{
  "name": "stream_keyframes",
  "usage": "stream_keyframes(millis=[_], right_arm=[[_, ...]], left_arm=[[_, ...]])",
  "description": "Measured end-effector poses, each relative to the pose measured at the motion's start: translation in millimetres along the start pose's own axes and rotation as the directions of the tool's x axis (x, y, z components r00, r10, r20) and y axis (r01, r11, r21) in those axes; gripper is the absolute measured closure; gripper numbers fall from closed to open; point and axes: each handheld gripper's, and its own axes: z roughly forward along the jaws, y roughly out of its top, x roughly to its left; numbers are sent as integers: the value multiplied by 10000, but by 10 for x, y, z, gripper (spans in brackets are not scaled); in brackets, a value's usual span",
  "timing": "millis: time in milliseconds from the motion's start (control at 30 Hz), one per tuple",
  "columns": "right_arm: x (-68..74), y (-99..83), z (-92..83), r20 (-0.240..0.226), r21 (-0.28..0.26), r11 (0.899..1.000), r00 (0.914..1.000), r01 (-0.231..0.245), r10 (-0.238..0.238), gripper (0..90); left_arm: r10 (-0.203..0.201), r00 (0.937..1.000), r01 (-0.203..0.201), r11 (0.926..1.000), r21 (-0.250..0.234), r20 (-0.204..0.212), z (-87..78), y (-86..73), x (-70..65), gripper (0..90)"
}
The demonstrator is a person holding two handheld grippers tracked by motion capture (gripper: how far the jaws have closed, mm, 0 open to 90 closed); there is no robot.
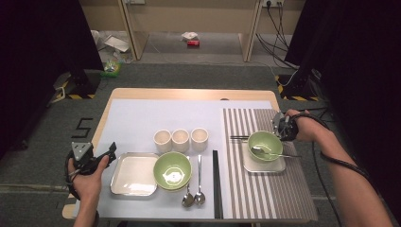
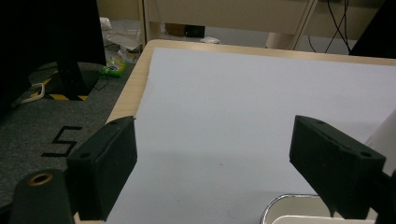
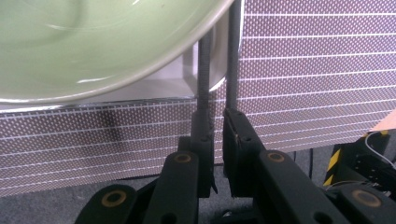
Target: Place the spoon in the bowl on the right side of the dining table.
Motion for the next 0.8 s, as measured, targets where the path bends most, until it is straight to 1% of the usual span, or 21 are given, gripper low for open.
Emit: stream_keyframes(millis=[167, 233, 300, 333, 567, 700, 733, 767, 800], right_arm=[[4, 2, 7, 71, -80, 9999, 9999, -74, 74, 824], [-6, 2, -1, 97, -88, 10000, 10000, -1, 1, 820], [-4, 1, -12, 105, -58, 9999, 9999, -104, 105, 816], [-5, -1, -14, 79, -143, 9998, 9999, -146, 147, 813], [-27, -14, -56, 232, -111, 9997, 9995, -196, 198, 792], [-44, -34, -66, 337, 41, 9995, 9989, -314, 312, 785], [-55, -47, -66, 395, 37, 9991, 9984, -411, 409, 801], [-65, -49, -69, 439, 35, 9992, 9983, -393, 391, 837], [-62, -55, -66, 348, -75, 9987, 9981, -514, 516, 863]], left_arm=[[-21, 10000, 21, 10000, -24, -21, -2, -1, 1, 140], [-31, 10000, 31, 10000, -42, -17, -1, -1, 2, 140], [-14, 10000, 14, 10000, -13, -10, -3, -1, 0, 140], [-11, 10000, 11, 10000, -7, -9, -2, -1, -1, 140], [-15, 10000, 15, 10000, -29, -22, -1, 1, 0, 140], [-21, 10000, 21, 10000, -43, -23, -2, 3, -1, 140], [-13, 10000, 13, 10000, -40, -16, 0, 3, -4, 140], [-6, 10000, 6, 10000, -19, 6, 1, 2, -4, 140], [4, 10000, -4, 10000, -33, -14, 4, -1, -7, 140]])
